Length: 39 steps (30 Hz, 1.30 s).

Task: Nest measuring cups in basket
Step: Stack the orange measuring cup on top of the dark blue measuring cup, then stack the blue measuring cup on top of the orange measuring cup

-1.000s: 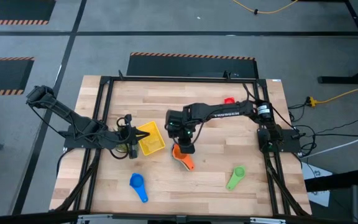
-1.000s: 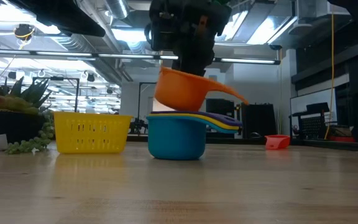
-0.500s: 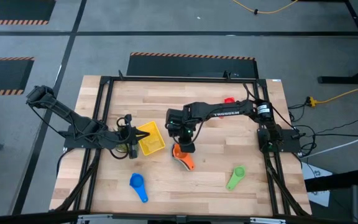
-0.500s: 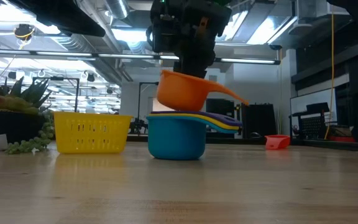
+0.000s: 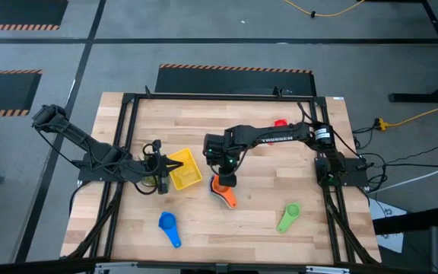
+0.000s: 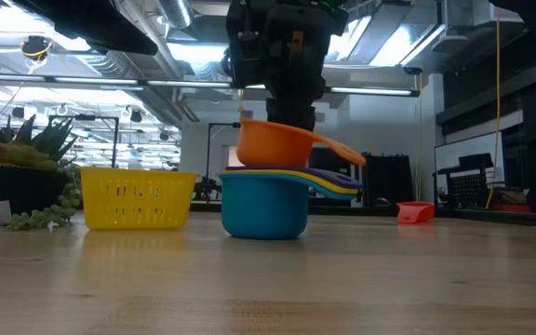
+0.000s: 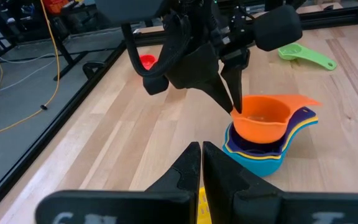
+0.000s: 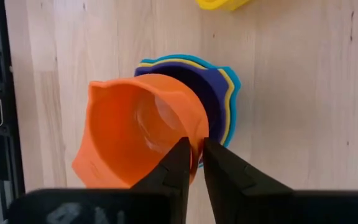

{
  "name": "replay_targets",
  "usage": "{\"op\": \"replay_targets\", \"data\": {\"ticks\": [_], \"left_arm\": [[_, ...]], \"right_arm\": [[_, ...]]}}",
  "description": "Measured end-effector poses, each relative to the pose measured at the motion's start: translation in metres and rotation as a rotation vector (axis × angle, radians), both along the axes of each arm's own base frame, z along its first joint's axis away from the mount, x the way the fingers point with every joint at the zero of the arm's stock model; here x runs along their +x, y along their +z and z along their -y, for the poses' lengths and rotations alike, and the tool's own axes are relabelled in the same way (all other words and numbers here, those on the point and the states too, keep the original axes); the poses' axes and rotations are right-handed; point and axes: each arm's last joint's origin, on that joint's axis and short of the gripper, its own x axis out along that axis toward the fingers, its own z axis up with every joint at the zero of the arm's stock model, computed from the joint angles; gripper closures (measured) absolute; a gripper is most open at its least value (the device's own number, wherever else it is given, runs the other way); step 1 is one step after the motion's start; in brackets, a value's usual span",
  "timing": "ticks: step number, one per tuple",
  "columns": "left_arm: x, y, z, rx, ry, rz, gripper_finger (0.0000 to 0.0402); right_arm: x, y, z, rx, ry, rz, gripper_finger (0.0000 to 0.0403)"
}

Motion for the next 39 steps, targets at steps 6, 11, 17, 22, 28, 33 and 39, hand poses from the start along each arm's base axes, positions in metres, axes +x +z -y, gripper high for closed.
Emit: {"op": "replay_targets", "data": {"ticks": [6,11,17,22,28,33,39], "left_arm": [[0.0001,0.0,0.0,0.0,0.0,0.0,0.0391],[0.0001,0.0,0.0,0.0,0.0,0.0,0.0391],[0.0001,0.0,0.0,0.0,0.0,0.0,0.0391],[0.0,-0.0001,0.0,0.0,0.0,0.0,0.0391],[0.0001,0.0,0.0,0.0,0.0,0.0,0.0391],[0.0001,-0.0001,0.0,0.0,0.0,0.0,0.0391],[0.0001,0.0,0.0,0.0,0.0,0.0,0.0391]], "right_arm": [[0.0003,0.0,-0.0007,-0.006,0.004,0.004,0.0352],[0.0,0.0,-0.001,0.004,0.008,0.001,0.0352],[0.0004,-0.0003,0.0002,-0.06,0.064,0.03,0.0352],[0.0002,-0.0004,0.0002,-0.053,0.039,0.017,0.0352],[0.0002,-0.0004,0.0002,-0.053,0.037,0.017,0.0352],[0.0003,-0.0003,0.0001,-0.045,0.012,0.008,0.0352],[0.0006,0.0001,-0.0007,-0.011,0.024,0.015,0.0352]]}}
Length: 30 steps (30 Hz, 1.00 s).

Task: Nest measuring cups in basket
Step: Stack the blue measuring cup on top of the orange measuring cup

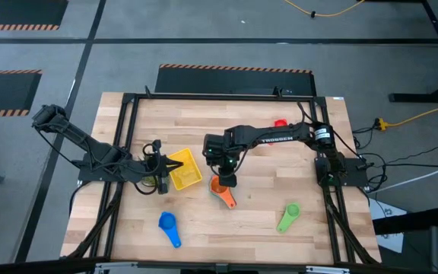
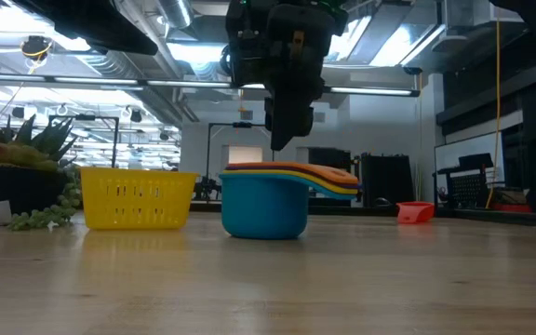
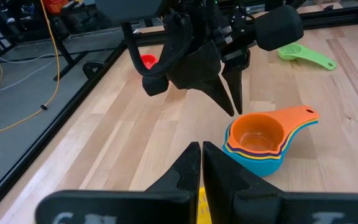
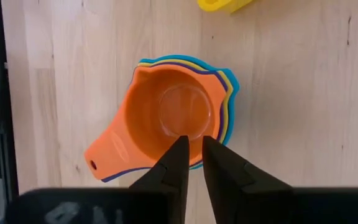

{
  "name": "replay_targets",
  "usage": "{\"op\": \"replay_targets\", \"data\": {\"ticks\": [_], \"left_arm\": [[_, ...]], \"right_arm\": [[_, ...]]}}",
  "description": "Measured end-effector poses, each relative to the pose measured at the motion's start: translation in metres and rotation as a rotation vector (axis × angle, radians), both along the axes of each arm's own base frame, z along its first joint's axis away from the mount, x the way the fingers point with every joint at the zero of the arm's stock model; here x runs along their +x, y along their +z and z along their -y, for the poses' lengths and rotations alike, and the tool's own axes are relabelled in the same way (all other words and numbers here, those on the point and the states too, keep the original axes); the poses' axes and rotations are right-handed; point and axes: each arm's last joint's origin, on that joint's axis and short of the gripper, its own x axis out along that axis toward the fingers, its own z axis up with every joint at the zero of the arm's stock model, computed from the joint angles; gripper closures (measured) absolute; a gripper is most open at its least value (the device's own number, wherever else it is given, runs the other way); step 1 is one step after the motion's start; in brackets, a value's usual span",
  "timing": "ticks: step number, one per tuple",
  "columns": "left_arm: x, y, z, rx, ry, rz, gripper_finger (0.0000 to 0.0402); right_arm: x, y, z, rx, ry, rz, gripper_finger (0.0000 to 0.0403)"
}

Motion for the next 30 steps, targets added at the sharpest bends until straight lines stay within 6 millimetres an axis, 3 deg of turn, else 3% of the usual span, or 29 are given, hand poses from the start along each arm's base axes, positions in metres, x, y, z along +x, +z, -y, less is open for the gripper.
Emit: {"op": "replay_targets", "data": {"ticks": [5,13,16,25,30], "left_arm": [[0.0,0.0,0.0,0.0,0.0,0.0,0.0391],[0.0,0.0,0.0,0.0,0.0,0.0,0.0391],[0.0,0.0,0.0,0.0,0.0,0.0,0.0391],[0.0,0.0,0.0,0.0,0.0,0.0,0.0391],[0.0,0.0,0.0,0.0,0.001,0.0,0.0391]], "right_arm": [[0.0,0.0,-0.001,0.023,0.008,0.001,0.0334],[-0.005,-0.008,0.004,-0.016,0.063,-0.01,0.0122],[-0.005,-0.008,0.004,-0.011,0.053,-0.018,0.0073],[-0.026,-0.009,0.003,0.01,0.073,-0.232,0.0062],[-0.039,0.004,-0.01,0.025,0.155,-0.268,0.0063]]}}
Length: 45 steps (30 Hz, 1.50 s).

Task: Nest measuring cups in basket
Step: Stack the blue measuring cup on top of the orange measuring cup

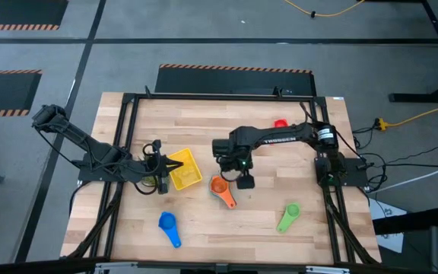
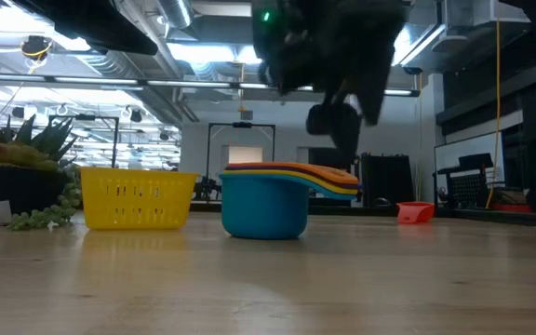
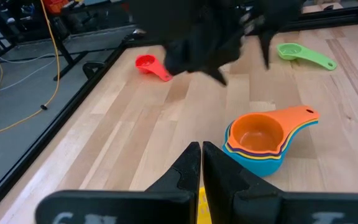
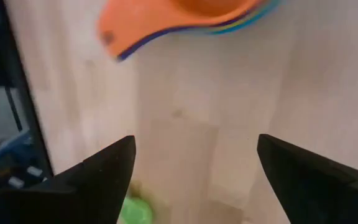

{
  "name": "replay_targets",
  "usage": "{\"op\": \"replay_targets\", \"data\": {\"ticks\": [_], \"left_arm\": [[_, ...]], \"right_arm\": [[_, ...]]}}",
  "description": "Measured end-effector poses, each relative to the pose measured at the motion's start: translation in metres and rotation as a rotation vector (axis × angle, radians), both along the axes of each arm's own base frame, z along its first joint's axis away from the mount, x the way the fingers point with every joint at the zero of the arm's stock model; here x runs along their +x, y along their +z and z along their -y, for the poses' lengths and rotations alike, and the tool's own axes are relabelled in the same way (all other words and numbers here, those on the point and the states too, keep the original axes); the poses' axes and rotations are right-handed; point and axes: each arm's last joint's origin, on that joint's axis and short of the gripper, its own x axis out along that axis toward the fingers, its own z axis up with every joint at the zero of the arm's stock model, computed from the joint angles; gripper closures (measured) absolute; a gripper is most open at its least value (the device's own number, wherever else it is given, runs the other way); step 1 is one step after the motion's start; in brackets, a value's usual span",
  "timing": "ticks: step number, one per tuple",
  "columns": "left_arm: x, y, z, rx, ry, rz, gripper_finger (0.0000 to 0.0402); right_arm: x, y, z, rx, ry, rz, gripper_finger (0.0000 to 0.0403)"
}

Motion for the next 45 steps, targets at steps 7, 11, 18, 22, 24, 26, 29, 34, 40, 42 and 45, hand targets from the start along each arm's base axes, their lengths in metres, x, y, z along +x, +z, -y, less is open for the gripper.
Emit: {"op": "replay_targets", "data": {"ticks": [7,11,18,22,24,26,29,34,40,42,45], "left_arm": [[0.0,0.0,0.0,0.0,0.0,0.0,0.0391],[0.0,0.0,0.0,0.002,0.0,0.0,0.0391],[0.0,0.0,0.0,0.001,-0.001,0.003,0.0391],[0.002,0.006,0.001,-0.088,0.017,0.081,0.0391],[0.004,0.01,0.002,-0.154,0.029,0.136,0.0391],[0.005,0.014,0.003,-0.218,0.041,0.183,0.0391],[0.006,0.016,0.005,-0.376,0.026,0.233,0.0391],[0.007,0.013,0.019,-0.738,-0.238,0.116,0.0391],[0.012,-0.01,0.054,-1.099,-0.266,-0.106,0.0391],[0.014,-0.024,0.064,-1.17,-0.223,-0.207,0.0391],[0.015,-0.041,0.075,-1.305,-0.125,-0.339,0.0391]], "right_arm": [[-0.025,0.047,-0.011,-0.034,0.049,0.109,0.0064],[-0.053,0.061,-0.011,-0.072,0.01,0.171,0.0064],[-0.113,0.049,-0.009,-0.052,-0.166,0.362,0.0065],[-0.14,0.039,-0.008,-0.013,-0.255,0.476,0.0065],[-0.149,0.033,-0.008,0.004,-0.276,0.539,0.0065],[-0.156,0.027,-0.007,0.017,-0.281,0.602,0.0065],[-0.161,0.018,-0.007,0.032,-0.282,0.685,0.0065],[-0.164,0.006,-0.007,0.044,-0.285,0.747,0.0065],[-0.164,0.003,-0.007,0.045,-0.284,0.753,0.0065],[-0.164,0.003,-0.007,0.045,-0.283,0.753,0.0065],[-0.164,0.003,-0.007,0.043,-0.28,0.754,0.0065]]}}
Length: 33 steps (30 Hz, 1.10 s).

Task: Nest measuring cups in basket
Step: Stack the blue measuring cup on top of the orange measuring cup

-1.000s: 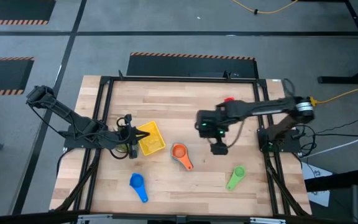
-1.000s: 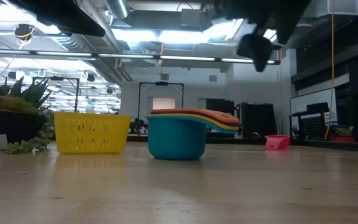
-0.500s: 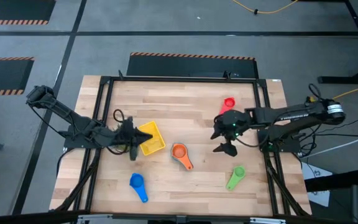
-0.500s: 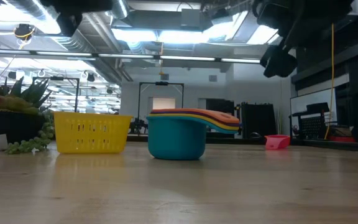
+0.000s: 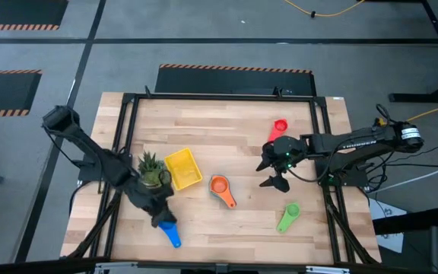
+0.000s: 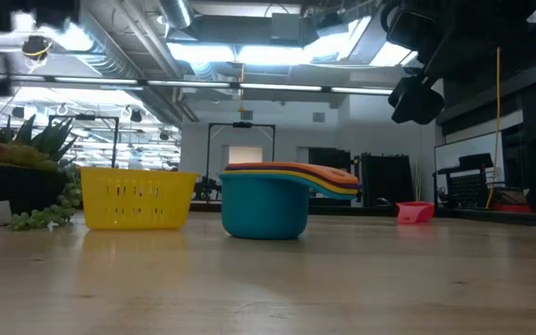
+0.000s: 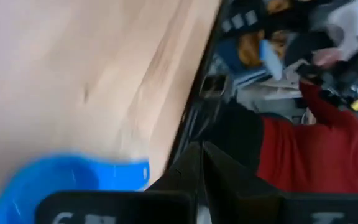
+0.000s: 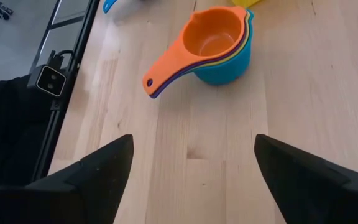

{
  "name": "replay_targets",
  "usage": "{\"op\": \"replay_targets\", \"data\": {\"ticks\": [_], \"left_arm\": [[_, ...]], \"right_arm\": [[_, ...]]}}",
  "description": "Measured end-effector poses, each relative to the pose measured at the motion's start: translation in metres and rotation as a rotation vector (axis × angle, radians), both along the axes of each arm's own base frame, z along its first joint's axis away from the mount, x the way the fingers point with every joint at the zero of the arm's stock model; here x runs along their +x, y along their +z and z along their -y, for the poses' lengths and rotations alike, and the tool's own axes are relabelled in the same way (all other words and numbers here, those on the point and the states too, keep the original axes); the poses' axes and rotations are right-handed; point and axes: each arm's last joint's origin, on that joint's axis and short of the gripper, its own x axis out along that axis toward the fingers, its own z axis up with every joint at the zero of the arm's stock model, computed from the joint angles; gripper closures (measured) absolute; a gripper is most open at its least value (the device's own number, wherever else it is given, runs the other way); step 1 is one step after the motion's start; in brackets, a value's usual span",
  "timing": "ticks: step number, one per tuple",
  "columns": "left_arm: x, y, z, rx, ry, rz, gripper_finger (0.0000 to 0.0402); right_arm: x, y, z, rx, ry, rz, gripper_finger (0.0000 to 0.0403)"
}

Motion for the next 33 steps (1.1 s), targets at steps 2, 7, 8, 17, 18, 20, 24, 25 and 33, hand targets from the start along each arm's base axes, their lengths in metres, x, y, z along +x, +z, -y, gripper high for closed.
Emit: {"op": "replay_targets", "data": {"ticks": [2,7,8,17,18,20,24,25,33], "left_arm": [[0.0,-0.009,0.005,-0.07,0.007,-0.109,0.0391],[-0.002,-0.022,0.012,-0.224,-0.07,-0.347,0.0391],[-0.003,-0.023,0.013,-0.249,-0.08,-0.391,0.0391],[-0.015,-0.036,0.007,-0.257,-0.009,-0.679,0.0391],[-0.015,-0.037,0.006,-0.245,0.002,-0.687,0.0391],[-0.016,-0.038,0.005,-0.229,0.017,-0.697,0.0391],[-0.016,-0.038,0.005,-0.228,0.019,-0.693,0.0379],[-0.016,-0.038,0.005,-0.228,0.02,-0.694,0.0373],[-0.018,-0.042,0.001,-0.167,0.093,-0.693,0.0304]], "right_arm": [[0.0,0.0,0.0,-0.001,0.001,0.002,0.0065],[0.0,0.0,0.0,-0.02,0.019,0.017,0.0065],[0.0,0.0,0.0,-0.025,0.024,0.019,0.0065],[0.0,0.0,0.0,-0.035,0.034,0.024,0.0065],[0.0,0.0,0.0,-0.035,0.034,0.024,0.0065],[0.001,0.0,0.0,-0.035,0.034,0.024,0.0065],[0.001,0.0,0.0,-0.035,0.034,0.023,0.0065],[0.001,0.0,0.0,-0.035,0.034,0.023,0.0065],[0.001,0.0,0.0,-0.036,0.035,0.023,0.0065]]}}
